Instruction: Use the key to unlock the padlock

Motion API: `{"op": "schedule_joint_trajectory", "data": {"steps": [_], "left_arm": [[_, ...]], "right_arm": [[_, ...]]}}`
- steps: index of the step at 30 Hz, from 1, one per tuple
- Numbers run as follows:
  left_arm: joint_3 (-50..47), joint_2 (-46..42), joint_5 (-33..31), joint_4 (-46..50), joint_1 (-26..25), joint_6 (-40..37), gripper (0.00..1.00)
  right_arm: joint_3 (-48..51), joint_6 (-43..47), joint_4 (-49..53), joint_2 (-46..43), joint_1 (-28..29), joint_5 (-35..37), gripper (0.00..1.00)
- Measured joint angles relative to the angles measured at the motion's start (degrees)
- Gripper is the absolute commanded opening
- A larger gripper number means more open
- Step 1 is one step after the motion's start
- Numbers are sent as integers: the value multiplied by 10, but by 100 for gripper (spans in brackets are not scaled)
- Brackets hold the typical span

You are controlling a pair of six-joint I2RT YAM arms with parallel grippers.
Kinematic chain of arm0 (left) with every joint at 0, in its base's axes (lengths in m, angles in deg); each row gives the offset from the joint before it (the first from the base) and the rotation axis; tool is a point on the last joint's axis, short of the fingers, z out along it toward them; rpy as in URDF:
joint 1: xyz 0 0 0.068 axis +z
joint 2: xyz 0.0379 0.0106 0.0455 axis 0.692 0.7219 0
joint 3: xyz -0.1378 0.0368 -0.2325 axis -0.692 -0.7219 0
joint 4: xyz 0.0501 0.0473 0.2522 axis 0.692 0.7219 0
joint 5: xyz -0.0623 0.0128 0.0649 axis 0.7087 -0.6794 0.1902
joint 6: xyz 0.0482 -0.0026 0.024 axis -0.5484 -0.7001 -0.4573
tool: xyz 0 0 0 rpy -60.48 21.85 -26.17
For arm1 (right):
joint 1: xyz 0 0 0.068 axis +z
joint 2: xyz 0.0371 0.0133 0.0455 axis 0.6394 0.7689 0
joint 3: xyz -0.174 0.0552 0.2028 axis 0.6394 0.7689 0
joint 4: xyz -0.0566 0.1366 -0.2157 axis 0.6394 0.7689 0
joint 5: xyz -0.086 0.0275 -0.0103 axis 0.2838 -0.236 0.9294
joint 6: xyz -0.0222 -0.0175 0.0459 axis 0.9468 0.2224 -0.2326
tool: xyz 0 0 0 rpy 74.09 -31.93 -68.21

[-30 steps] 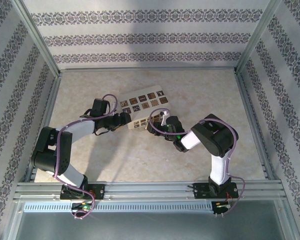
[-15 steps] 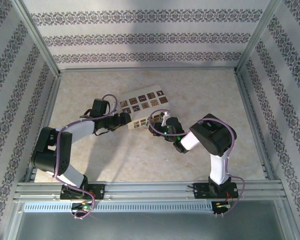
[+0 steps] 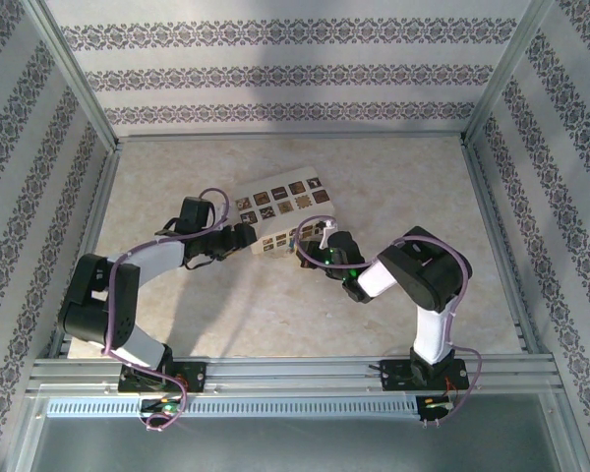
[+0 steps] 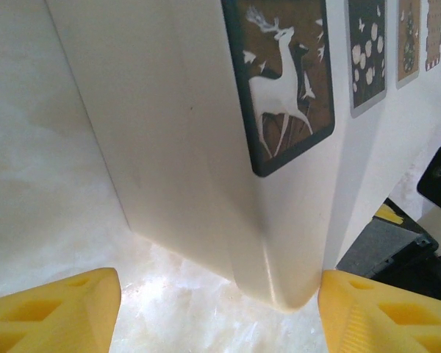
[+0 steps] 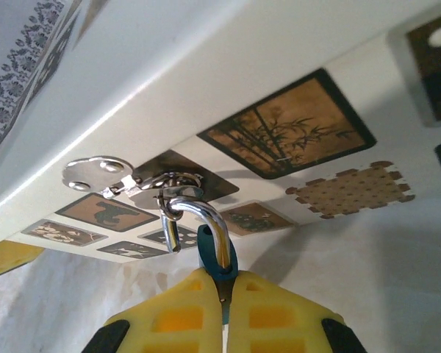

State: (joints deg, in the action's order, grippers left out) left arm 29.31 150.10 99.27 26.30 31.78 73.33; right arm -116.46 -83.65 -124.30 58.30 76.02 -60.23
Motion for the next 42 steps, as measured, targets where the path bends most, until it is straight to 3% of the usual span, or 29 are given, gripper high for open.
{"op": "schedule_joint_trajectory", "data": {"steps": [10,17,28,34,42], "left_arm": [[-13,-12,-13,0,-19,8,70],[-22,-11,-30,2,-30,16,70],[-23,-11,-36,1,-38,21,70],[-24,-11,-39,0,-38,24,70],[-25,-9,-41,0,-38,24,70]], "right_arm": [[-24,-16,175,-85,15,51,0],[-77,-59,308,-94,15,86,0],[-171,-55,516,-93,41,182,0],[-201,-36,585,-93,44,214,8],[-211,-3,629,-98,52,223,30]]}}
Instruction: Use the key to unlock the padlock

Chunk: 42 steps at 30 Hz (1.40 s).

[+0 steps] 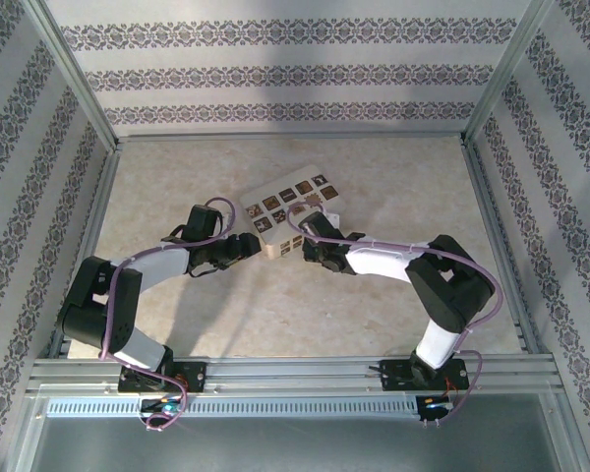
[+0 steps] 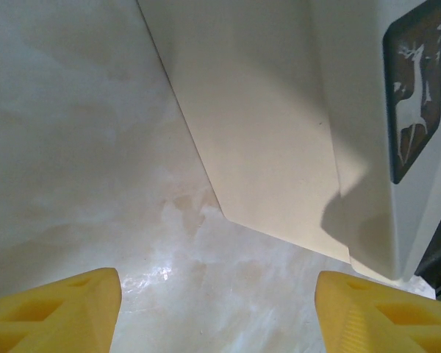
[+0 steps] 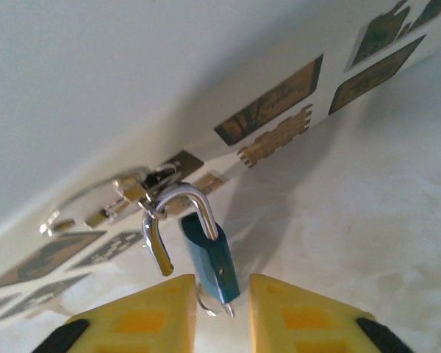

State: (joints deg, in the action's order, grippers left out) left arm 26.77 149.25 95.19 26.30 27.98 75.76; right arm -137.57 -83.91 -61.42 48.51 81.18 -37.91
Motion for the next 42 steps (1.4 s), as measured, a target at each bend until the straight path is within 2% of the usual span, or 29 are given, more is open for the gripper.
{"op": "schedule_joint_trajectory", "data": {"steps": [3,9,13,16,20,23,28,34,42], "left_arm": [[0,0,0,0,0,0,70],[0,0,-5,1,0,0,70],[0,0,-6,3,0,-1,70],[0,0,-7,5,0,-1,70],[3,0,-6,11,0,-3,70],[5,0,-6,16,0,-5,70],[8,0,-6,17,0,-7,70],[8,0,-6,17,0,-7,70],[8,0,-6,17,0,-7,70]], "right_arm": [[11,13,6,-30,1,-2,37],[71,83,-2,-169,-11,-31,49],[134,144,-49,-251,-76,-144,58],[176,164,-92,-269,-140,-250,62],[192,174,-129,-247,-169,-340,71],[192,169,-167,-210,-169,-373,71],[193,140,-241,-135,-167,-384,66],[177,116,-287,-70,-148,-384,74],[152,106,-314,-32,-137,-375,76]]}}
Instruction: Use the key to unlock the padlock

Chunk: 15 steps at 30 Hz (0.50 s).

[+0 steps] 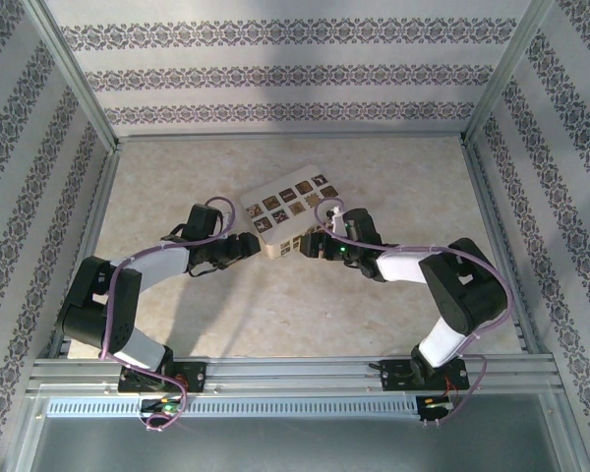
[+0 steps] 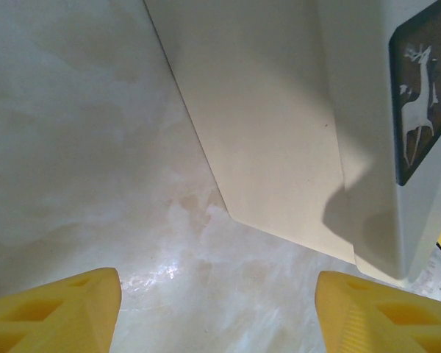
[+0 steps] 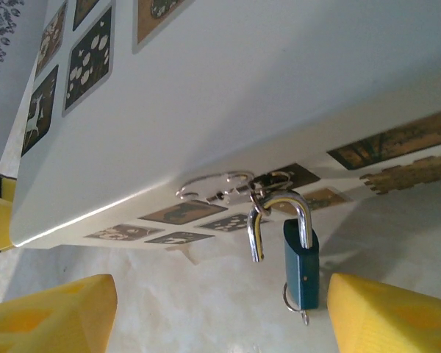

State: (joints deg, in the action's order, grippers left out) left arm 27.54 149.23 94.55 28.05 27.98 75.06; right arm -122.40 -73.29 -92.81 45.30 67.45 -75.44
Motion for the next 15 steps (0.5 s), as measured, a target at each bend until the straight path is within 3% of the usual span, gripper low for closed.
{"op": "schedule_joint_trajectory", "data": {"steps": [5,15], "left_arm": [[0,0,0,0,0,0,70],[0,0,0,0,0,0,70]], "right_arm": [[-7,-8,-3,12,7,9,76],[-15,-13,-3,19,17,9,66]]}}
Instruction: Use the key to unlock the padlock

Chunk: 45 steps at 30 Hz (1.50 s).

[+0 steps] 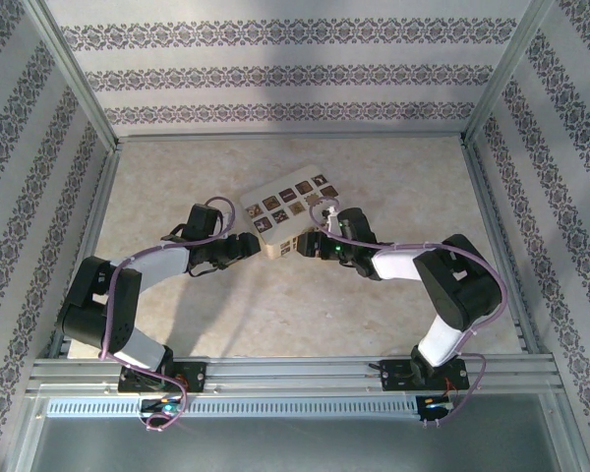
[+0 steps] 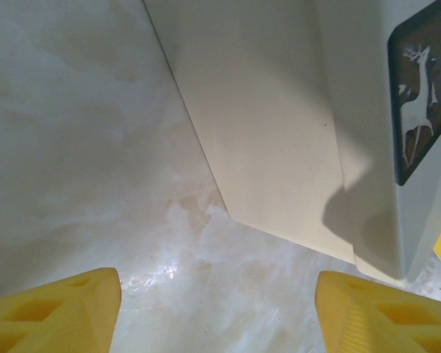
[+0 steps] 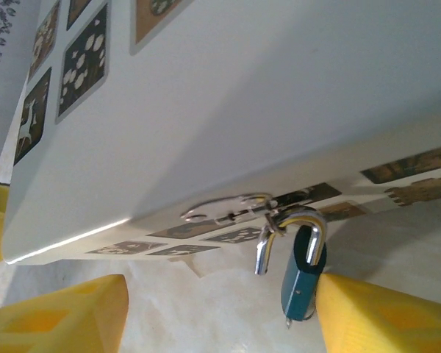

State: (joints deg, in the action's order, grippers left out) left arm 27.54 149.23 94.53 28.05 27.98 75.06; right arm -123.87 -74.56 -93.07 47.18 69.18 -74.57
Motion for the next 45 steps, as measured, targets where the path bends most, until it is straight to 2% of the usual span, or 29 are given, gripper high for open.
{"op": "schedule_joint_trajectory", "data": {"steps": [19,27,38,45], "left_arm": [[0,0,0,0,0,0,70],[4,0,-7,9,0,-4,70],[7,0,-9,9,0,-4,70],[7,0,-9,9,0,-4,70]], "right_arm": [[-20,3,13,-1,12,6,66],[-8,5,38,-38,12,33,66],[-23,4,50,21,17,43,66],[-50,4,48,25,26,38,66]]}}
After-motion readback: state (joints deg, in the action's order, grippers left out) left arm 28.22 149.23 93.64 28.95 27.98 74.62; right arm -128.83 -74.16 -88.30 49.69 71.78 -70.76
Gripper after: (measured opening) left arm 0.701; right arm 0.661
